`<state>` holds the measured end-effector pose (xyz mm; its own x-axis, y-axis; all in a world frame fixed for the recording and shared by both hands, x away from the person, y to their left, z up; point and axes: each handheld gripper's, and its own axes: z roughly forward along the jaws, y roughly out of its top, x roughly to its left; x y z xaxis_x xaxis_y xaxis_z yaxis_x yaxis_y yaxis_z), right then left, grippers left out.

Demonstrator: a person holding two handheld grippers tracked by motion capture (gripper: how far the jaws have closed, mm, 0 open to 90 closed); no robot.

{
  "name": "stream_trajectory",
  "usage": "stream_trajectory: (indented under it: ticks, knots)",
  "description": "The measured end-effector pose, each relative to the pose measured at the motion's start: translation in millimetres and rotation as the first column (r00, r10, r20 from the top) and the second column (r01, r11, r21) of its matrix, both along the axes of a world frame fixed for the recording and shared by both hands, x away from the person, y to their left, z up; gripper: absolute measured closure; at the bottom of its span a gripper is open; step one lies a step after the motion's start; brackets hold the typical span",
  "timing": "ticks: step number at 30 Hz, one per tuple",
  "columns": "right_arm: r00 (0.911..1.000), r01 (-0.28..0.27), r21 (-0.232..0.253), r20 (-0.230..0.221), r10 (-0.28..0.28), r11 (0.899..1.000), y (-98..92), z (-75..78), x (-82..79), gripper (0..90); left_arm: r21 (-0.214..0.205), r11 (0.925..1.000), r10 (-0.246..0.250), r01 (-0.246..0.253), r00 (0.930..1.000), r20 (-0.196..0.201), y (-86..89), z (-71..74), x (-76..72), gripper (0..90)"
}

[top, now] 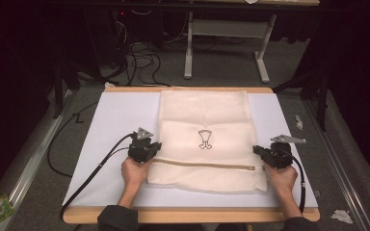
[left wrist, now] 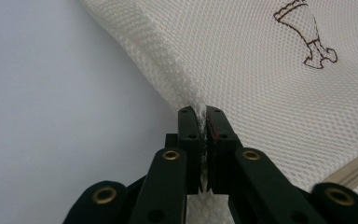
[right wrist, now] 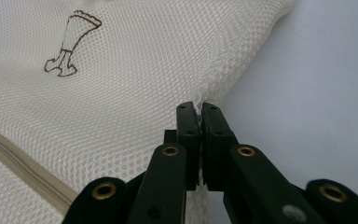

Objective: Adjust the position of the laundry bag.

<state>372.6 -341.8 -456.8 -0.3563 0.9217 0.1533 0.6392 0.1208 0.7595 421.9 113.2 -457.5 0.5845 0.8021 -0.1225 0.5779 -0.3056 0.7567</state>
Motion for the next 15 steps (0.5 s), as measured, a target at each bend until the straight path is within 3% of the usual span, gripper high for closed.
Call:
stream_trajectory:
  ticks: [7,15]
  knots:
    - [0.9995,-0.033,0.019,-0.004,0.033,0.999,19.1,-3.9,2.5,88.6,0.003,0.9995,0.031,-0.031,0.9994,-0.012,20.0,0.2,-6.9,86.1]
    - [0.9977,-0.068,0.012,-0.010,0.068,0.998,36.0,-3.4,5.3,88.4,0.042,0.9976,0.056,-0.056,0.9985,0.002,37.2,-2.0,-12.6,85.8]
